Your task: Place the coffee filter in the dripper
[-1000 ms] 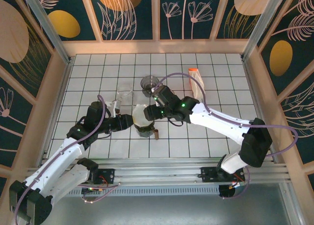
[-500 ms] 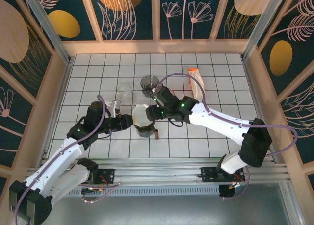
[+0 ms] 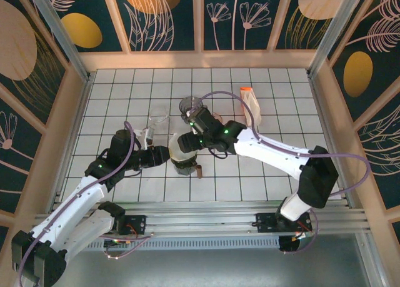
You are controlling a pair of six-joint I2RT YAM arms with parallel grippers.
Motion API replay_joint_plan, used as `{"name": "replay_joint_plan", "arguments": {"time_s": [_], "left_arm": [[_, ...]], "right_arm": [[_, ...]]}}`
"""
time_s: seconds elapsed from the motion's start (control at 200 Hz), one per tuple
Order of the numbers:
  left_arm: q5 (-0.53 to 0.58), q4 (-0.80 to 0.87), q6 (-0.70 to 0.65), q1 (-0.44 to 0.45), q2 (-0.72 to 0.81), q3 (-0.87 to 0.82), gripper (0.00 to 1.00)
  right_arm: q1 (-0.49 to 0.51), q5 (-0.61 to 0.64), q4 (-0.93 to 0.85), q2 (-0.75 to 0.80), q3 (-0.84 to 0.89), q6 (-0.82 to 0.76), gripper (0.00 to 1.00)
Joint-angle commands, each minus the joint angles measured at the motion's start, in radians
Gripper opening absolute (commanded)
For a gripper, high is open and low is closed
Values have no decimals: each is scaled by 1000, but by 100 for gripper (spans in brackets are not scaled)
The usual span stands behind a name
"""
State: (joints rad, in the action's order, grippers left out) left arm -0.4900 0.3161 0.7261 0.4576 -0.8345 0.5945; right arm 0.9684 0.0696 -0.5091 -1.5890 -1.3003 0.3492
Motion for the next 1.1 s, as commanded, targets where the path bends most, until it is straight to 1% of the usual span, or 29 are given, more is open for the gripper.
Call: {"name": "replay_joint_plan", "arguments": {"time_s": [0.0,0.16,0.35,0.585,0.791,0.986,1.096], "left_arm": [[-1,3,-5,5,0,5,38],[-2,3,-7,5,-1,5,38],[-2,5,-7,5,1,5,37],[-2,1,-3,4,6,3,38],[-2,0,-4,4,11,-1,38],[-2,-5,-1,3,12,-1,38],[-2,-8,3,5,11,-2,38]], "right_arm": [[-7,-7,35,-24,-35,-13,77],[-11,-10,69,-42,-30,4,77],[-13,15,77,-48,-25,41,76],[-13,45,83,-12,5,68,76],[-13,81,39,42,47,84,76],[-11,48,54,98,86,88,78],[-11,33,45,103,82,83,78]]}}
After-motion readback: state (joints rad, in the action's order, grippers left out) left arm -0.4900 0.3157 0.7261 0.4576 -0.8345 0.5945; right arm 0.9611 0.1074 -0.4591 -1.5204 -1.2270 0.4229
